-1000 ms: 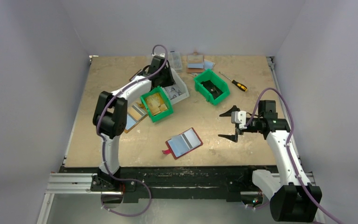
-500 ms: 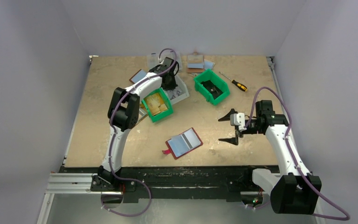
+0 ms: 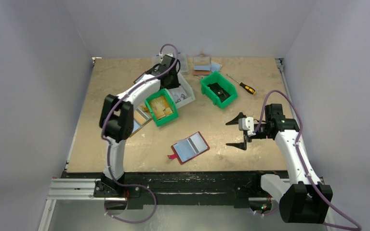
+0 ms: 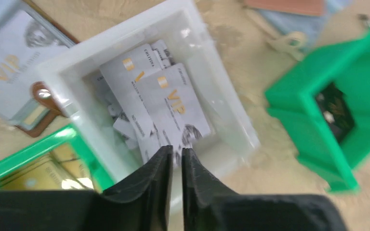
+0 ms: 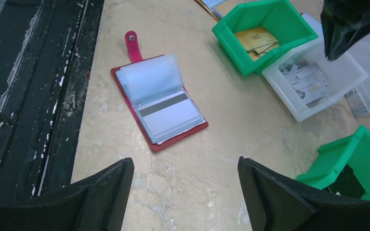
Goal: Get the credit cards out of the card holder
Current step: Place the credit card in the storage box, then reset both arms
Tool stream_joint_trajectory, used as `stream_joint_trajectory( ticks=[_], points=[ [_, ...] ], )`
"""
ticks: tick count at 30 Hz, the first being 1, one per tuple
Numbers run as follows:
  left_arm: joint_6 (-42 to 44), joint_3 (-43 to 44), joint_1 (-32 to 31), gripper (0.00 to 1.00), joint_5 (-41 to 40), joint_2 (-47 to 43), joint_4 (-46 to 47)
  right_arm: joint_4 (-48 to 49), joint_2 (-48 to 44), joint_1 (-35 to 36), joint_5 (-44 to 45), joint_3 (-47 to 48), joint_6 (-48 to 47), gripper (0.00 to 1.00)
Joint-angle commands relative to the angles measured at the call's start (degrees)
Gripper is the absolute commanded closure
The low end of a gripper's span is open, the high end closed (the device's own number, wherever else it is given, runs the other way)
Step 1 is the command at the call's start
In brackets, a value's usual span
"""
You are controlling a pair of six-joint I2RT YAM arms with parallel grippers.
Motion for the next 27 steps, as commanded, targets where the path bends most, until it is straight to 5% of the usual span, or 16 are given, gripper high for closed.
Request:
stream_joint_trajectory(
  ticks=[1, 5, 13, 23, 27],
  points=[
    [6.5, -11.2, 0.3, 0.77, 5.0, -21.0, 14.3, 1.7, -1.8, -0.7, -2.4, 1.9, 3.3, 0.12],
    [8.0, -24.1, 1.7, 0.56, 9.1, -35.0, 20.1, 3.2, -2.3, -1.9, -2.3, 2.1, 5.9, 0.12],
    [12.5, -46.4, 4.4, 0.32, 15.9, -58.6, 18.8, 13.0, -4.8, -2.6, -0.3, 1.4, 21.1, 0.11],
    [19.4, -67.1, 4.4, 0.25, 16.4, -78.3, 20.8, 26.8, -8.5, -4.8, 5.0, -1.5, 41.2, 0.11],
    [21.3, -66.2, 4.4, 0.25, 16.2, -78.6, 19.7, 30.1, -9.5, -7.5, 6.6, -3.1, 44.2, 0.1]
  ],
)
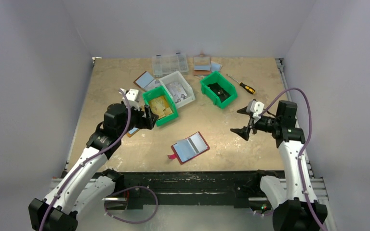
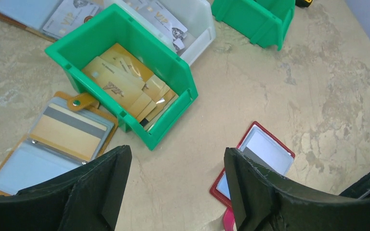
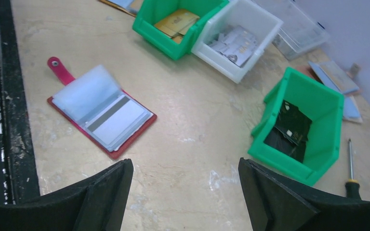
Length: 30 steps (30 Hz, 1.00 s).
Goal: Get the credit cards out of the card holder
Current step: Reset both arms
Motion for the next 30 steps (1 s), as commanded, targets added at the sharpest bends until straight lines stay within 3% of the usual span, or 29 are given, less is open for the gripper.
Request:
stream_joint_trajectory(
  ticks=[1, 30],
  points=[
    [3.8, 1.0, 0.0, 0.25, -0.3, -0.2, 2.9, 6.6, -1.4, -2.7, 2.6, -1.6, 7.1, 0.1],
    [5.1, 1.9, 0.1, 0.25, -1.9, 1.2, 1.8, 9.1, -0.4, -4.7, 6.3, -1.4, 11.9, 0.08]
  ],
)
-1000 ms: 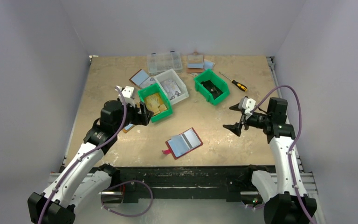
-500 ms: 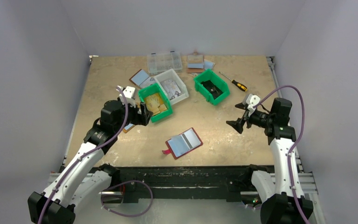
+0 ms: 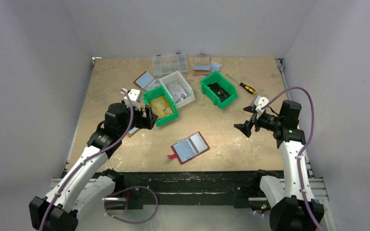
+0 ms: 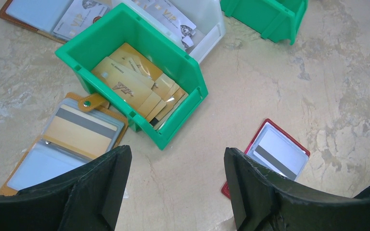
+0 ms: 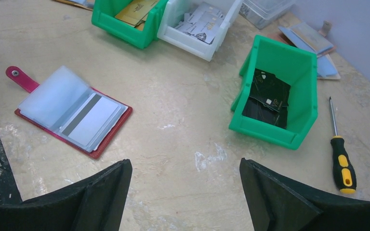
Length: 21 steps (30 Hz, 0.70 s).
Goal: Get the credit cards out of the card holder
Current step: Reset both arms
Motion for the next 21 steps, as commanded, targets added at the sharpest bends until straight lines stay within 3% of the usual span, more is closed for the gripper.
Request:
stream_joint_trajectory(
  ticks=[1, 21],
  points=[
    [1.2, 1.9, 0.2, 0.25, -0.8, 0.6, 1.8, 0.9, -0.1, -0.3, 0.8, 1.0, 0.7, 0.08],
    [0.9, 2.2, 0.7, 0.25, 2.2, 1.7, 2.2, 0.1, 0.4, -0.3, 1.7, 1.2, -0.2, 0.07]
  ],
)
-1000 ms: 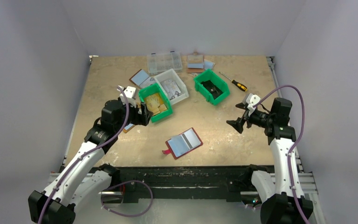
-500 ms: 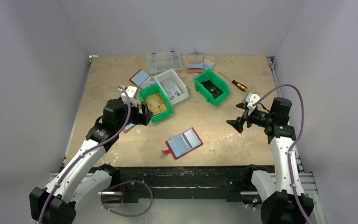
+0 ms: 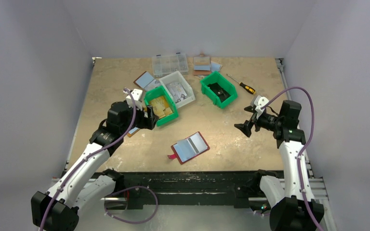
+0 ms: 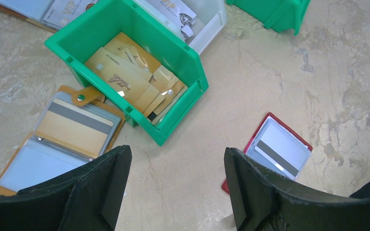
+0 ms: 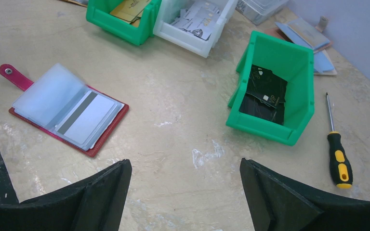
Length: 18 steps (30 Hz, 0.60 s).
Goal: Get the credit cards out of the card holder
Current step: Reset both arms
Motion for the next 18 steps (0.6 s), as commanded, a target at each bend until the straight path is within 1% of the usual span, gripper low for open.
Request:
stream_joint_trajectory(
  ticks=[1, 9, 18],
  points=[
    [0.8, 2.1, 0.6, 0.25, 1.7, -1.1, 2.2, -0.1, 0.4, -0.3, 0.5, 1.3, -0.3, 0.07],
    [0.2, 2.0, 0.8, 0.25, 3.0, -1.7, 2.4, -0.7, 0.0, -0.3, 1.5, 1.7, -0.2, 0.07],
    [0.1, 1.9, 0.8, 0.25, 2.7, -2.1, 2.3, -1.2, 1.3, -0.3, 1.9, 2.5, 0.6, 0.06]
  ],
)
